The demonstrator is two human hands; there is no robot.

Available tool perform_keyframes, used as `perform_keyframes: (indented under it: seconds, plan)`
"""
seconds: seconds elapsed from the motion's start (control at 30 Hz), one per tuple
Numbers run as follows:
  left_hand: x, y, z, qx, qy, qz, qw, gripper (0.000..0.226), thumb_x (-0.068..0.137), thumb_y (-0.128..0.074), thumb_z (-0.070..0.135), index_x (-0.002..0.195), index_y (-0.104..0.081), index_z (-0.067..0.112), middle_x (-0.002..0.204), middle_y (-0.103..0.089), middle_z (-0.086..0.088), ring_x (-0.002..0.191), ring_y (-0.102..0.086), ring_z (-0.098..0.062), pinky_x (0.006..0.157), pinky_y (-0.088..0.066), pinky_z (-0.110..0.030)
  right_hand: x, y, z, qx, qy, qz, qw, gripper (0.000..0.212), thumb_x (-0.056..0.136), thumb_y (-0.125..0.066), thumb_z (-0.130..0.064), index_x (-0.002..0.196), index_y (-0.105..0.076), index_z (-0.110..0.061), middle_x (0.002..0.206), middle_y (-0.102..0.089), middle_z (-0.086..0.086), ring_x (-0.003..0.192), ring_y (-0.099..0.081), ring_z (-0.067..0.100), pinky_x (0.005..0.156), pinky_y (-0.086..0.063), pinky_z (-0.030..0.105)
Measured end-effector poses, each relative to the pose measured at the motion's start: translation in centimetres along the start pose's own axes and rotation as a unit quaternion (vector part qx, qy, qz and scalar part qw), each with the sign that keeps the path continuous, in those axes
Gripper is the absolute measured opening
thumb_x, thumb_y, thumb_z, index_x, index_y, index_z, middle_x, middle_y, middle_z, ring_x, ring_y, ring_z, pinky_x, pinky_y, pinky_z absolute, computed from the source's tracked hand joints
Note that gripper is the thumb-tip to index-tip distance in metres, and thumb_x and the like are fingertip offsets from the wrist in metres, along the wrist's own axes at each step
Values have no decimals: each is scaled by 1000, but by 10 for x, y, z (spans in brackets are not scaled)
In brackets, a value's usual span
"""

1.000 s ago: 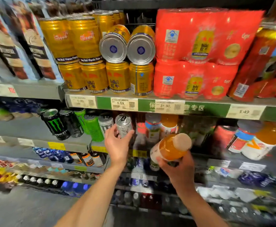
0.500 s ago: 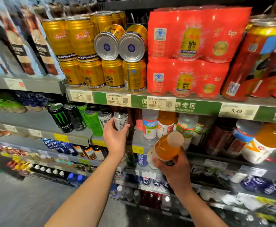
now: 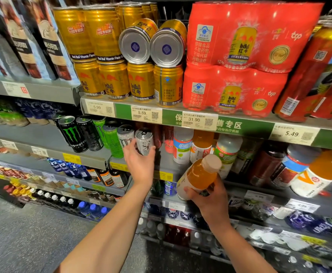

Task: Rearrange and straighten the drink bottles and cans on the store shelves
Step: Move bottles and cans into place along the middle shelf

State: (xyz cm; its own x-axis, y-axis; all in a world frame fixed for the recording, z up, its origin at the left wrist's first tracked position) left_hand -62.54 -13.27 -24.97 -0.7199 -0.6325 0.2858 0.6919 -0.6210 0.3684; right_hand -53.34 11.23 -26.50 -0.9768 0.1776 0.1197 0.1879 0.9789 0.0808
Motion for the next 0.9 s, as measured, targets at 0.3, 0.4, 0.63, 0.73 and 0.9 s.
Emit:
perform_keyframes:
  seconds: [0.3,0.4,0.63,0.73,0.9]
  plan:
    - [-20,8,8,-14,-73,43,996,45,76,-82,25,106,-54,8,104,-49,1,102,-48,-19,93,-41,-33,-1,8,5,21,-17,9,1000,57,61,-89,-36,108,-60,-46,110,-69,-13,103,-67,11,89,-55,37]
    - [-41,-20,31,-55,-129,-79,987,41,79,-83,21,109,-57,12,104,-53,3,99,-52,-15,91,-45,-30,-1,13,7,16,-17,18,1000,61,59,-87,-42,113,-60,-38,112,-69,-12,104,-67,11,91,-55,41]
    - [-37,-91,37,-38,-17,-255,966,75,60,-88,52,111,-47,17,113,-64,-5,103,-65,-21,89,-55,-44,-7,29,8,13,-7,38,999,57,59,-87,-44,109,-60,-43,110,-70,-13,103,-68,11,91,-56,44]
    - [-34,-95,36,-26,-16,-247,969,65,66,-92,39,105,-45,15,106,-67,-3,95,-66,-20,82,-56,-40,-11,39,7,10,-3,44,999,54,63,-91,-31,107,-61,-44,107,-71,-14,100,-68,10,89,-55,38]
    - [-42,-82,41,-33,-24,-206,978,63,66,-92,29,107,-46,19,100,-66,1,91,-66,-17,78,-54,-32,-13,50,12,10,-4,58,998,56,68,-91,-16,109,-61,-38,106,-70,-16,99,-68,8,85,-55,32]
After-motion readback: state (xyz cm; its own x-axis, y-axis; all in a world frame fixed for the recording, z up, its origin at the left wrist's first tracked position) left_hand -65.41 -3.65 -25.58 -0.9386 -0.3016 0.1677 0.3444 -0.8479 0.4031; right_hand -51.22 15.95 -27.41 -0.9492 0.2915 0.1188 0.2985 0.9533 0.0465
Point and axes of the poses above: each hand's wrist, its own x-axis towards the middle knuckle, its own y-axis out of the back of the hand, z = x × y, the point moved 7 cm from there along x, towards the middle knuckle
